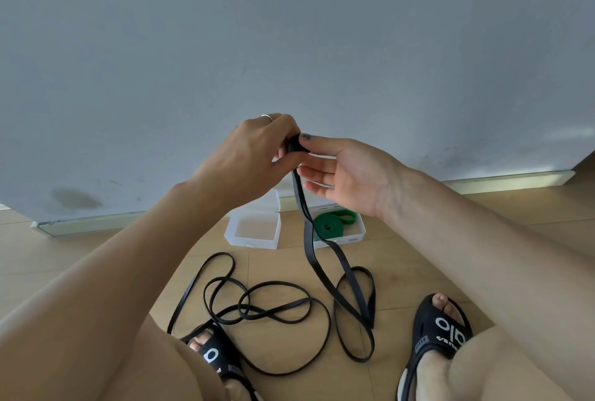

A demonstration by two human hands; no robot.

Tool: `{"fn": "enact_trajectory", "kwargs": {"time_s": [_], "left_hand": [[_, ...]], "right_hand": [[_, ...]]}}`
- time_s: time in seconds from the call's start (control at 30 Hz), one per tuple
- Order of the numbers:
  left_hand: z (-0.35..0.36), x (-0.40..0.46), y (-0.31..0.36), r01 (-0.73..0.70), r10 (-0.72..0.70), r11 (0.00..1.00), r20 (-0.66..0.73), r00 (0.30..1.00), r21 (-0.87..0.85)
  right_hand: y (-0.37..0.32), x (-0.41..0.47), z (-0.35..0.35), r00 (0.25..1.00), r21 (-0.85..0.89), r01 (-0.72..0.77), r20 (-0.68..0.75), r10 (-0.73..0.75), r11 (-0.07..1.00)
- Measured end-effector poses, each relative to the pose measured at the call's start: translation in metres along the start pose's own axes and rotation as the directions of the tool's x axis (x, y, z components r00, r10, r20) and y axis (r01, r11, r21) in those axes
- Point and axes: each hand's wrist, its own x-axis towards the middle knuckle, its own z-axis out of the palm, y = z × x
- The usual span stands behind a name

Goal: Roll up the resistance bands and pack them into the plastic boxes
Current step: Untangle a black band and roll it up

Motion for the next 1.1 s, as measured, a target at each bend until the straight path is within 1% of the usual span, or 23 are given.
{"fn": "enact_trajectory", "kwargs": {"time_s": [0.07, 0.1, 0.13, 0.2, 0.23, 0.27, 0.3, 0.33, 0.37, 0.47, 0.6, 0.7, 0.77, 0.8, 0.83, 0.93, 1.0, 1.1], "left_hand": [[-0.003, 0.0, 0.002, -0.007, 0.006, 0.999, 0.039, 0.999, 0.036], [-0.003, 0.0, 0.002, -0.007, 0.003, 0.998, 0.062, 0.998, 0.056], [-0.004, 0.001, 0.003, -0.003, -0.004, 0.997, 0.083, 0.997, 0.077], [-0.005, 0.004, 0.004, 0.011, -0.031, 0.99, 0.142, 0.989, 0.138], [-0.005, 0.006, 0.005, 0.015, -0.049, 0.983, 0.183, 0.982, 0.182], [-0.006, 0.007, 0.007, 0.017, -0.069, 0.973, 0.222, 0.973, 0.229], [-0.006, 0.008, 0.009, 0.021, -0.091, 0.964, 0.254, 0.963, 0.266], [-0.007, 0.008, 0.009, 0.025, -0.11, 0.956, 0.278, 0.954, 0.293], [-0.008, 0.008, 0.009, 0.024, -0.123, 0.949, 0.297, 0.947, 0.315], [-0.008, 0.006, 0.009, -0.004, -0.12, 0.935, 0.326, 0.938, 0.355], [-0.005, 0.003, 0.011, 0.0, -0.094, 0.955, 0.301, 0.949, 0.297], [-0.006, 0.001, 0.006, 0.02, -0.072, 0.974, 0.225, 0.972, 0.227], [-0.008, 0.0, 0.005, 0.005, -0.051, 0.976, 0.203, 0.978, 0.219], [-0.007, 0.0, 0.005, -0.008, -0.046, 0.972, 0.221, 0.974, 0.235], [-0.006, 0.001, 0.007, -0.018, -0.051, 0.965, 0.256, 0.965, 0.261], [-0.001, 0.004, 0.01, -0.045, -0.083, 0.94, 0.355, 0.931, 0.339], [0.0, 0.005, 0.011, -0.062, -0.086, 0.926, 0.368, 0.926, 0.372], [-0.001, 0.008, 0.016, -0.081, -0.087, 0.913, 0.384, 0.919, 0.4]], "right_hand": [[0.002, 0.002, 0.004, 0.993, -0.101, 0.096, -0.056, -0.102, 0.99], [0.004, 0.003, 0.006, 0.975, -0.201, 0.167, -0.109, -0.191, 0.965], [0.007, 0.004, 0.008, 0.942, -0.332, 0.23, -0.16, -0.294, 0.915], [0.012, 0.004, 0.013, 0.854, -0.598, 0.294, -0.186, -0.486, 0.746], [0.015, 0.003, 0.016, 0.813, -0.699, 0.301, -0.168, -0.558, 0.649], [0.018, 0.001, 0.019, 0.787, -0.766, 0.294, -0.145, -0.599, 0.571], [0.02, 0.001, 0.022, 0.782, -0.805, 0.281, -0.124, -0.611, 0.523], [0.022, 0.001, 0.025, 0.79, -0.82, 0.272, -0.108, -0.603, 0.503], [0.023, 0.001, 0.027, 0.806, -0.819, 0.267, -0.099, -0.584, 0.507], [0.02, 0.003, 0.031, 0.849, -0.794, 0.227, -0.123, -0.514, 0.564], [0.016, 0.006, 0.029, 0.873, -0.7, 0.185, -0.205, -0.442, 0.69], [0.007, 0.009, 0.025, 0.899, -0.673, 0.185, -0.179, -0.4, 0.716], [0.003, 0.01, 0.022, 0.91, -0.669, 0.188, -0.157, -0.385, 0.719], [0.002, 0.01, 0.022, 0.908, -0.691, 0.188, -0.148, -0.392, 0.698], [0.003, 0.009, 0.022, 0.902, -0.738, 0.178, -0.142, -0.408, 0.651], [0.01, 0.002, 0.027, 0.868, -0.896, 0.108, -0.126, -0.48, 0.431], [0.012, 0.0, 0.029, 0.855, -0.916, 0.099, -0.122, -0.505, 0.389], [0.01, 0.003, 0.029, 0.859, -0.914, 0.09, -0.131, -0.496, 0.396]]}}
